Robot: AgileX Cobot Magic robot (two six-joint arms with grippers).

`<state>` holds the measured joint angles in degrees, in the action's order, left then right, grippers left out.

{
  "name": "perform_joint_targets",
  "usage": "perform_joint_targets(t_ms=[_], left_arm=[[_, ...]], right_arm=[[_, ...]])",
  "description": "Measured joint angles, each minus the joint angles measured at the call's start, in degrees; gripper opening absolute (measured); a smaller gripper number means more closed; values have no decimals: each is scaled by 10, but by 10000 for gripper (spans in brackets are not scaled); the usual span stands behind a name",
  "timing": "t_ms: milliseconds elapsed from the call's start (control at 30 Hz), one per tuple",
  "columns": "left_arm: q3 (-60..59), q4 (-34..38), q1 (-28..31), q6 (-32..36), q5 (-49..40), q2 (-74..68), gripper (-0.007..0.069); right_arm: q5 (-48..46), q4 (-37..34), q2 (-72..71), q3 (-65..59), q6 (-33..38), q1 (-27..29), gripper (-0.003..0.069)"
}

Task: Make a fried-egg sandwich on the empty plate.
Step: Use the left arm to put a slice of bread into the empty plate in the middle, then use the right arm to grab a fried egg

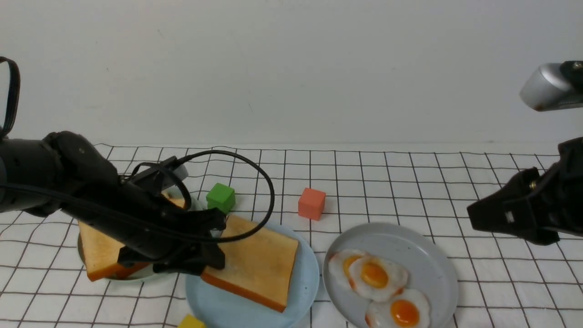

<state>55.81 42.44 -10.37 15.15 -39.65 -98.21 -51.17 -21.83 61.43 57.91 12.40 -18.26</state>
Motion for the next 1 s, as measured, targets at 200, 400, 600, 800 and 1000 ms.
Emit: perform_joint_targets(t_ms=[200, 400, 600, 800, 1000], left_arm=[[41, -41, 0, -5, -76, 0, 462], [141, -88, 0, -25, -187, 37, 548], [103, -89, -47, 86, -202, 171, 491], [11, -93, -152, 196, -170, 278, 239], [-14, -89, -187, 205, -178, 334, -13]], right_arm=[[-32, 22, 36, 8, 29, 0, 344], [-43, 28, 120, 25, 9, 0, 344], [-10, 28, 208, 25, -175, 0, 344], [30, 13, 290, 38, -158, 21, 344], [35, 4, 335, 79, 162, 28, 336]])
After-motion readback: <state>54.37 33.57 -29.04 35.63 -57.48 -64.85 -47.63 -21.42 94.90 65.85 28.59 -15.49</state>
